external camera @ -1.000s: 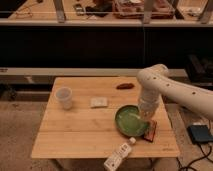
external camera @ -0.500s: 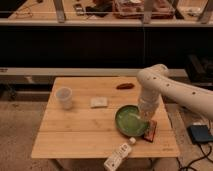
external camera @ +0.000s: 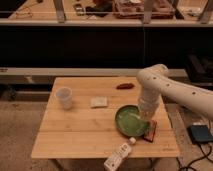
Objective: Place the white sponge in the ceramic cup
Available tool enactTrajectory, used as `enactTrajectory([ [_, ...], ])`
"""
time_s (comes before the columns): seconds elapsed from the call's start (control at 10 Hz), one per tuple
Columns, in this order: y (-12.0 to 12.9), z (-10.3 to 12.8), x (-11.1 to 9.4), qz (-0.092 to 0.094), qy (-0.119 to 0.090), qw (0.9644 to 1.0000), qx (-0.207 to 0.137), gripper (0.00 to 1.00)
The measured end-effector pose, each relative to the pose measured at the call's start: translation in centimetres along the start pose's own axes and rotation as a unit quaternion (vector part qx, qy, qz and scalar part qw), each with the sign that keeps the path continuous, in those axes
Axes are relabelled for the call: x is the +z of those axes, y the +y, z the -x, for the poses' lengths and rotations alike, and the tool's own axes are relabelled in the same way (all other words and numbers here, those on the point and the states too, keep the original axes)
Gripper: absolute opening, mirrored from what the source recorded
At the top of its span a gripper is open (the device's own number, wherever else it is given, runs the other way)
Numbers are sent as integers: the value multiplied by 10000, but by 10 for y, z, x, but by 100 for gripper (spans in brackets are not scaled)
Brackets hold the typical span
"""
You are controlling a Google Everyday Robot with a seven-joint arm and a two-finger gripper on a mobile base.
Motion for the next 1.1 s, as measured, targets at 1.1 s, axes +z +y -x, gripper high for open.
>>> enactTrajectory([
  [1.1,-182,-152,-80,-630,2336,9227,-3002,6],
])
